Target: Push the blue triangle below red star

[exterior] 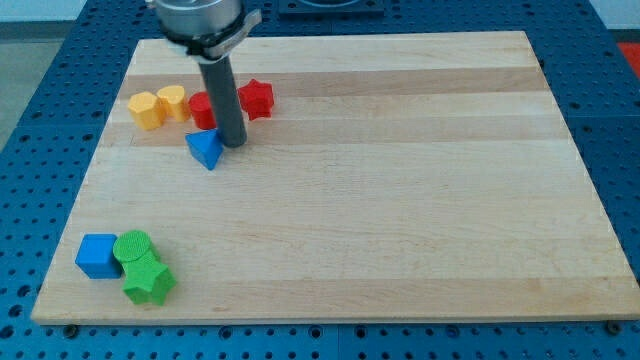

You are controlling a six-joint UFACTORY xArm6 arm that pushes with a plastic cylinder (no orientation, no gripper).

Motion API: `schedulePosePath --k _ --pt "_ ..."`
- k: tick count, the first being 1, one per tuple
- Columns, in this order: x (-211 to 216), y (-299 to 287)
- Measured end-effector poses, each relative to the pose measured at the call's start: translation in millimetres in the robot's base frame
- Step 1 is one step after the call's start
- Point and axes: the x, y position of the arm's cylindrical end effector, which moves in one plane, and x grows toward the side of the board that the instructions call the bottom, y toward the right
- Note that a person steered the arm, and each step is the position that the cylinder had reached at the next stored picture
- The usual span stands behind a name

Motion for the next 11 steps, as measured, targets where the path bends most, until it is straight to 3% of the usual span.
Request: schedulePosePath --k 1,2,3,4,7,8,9,10,11 --pt "67.9 11.4" --pt "103.1 -13.1" --pt "106.3 -49.6" --pt "104.3 -76.2" --pt "70.6 -52.8" --pt "34.5 -52.8" --pt "11.4 -38.9" --pt "8.1 4.3" --pt "8.4 4.4"
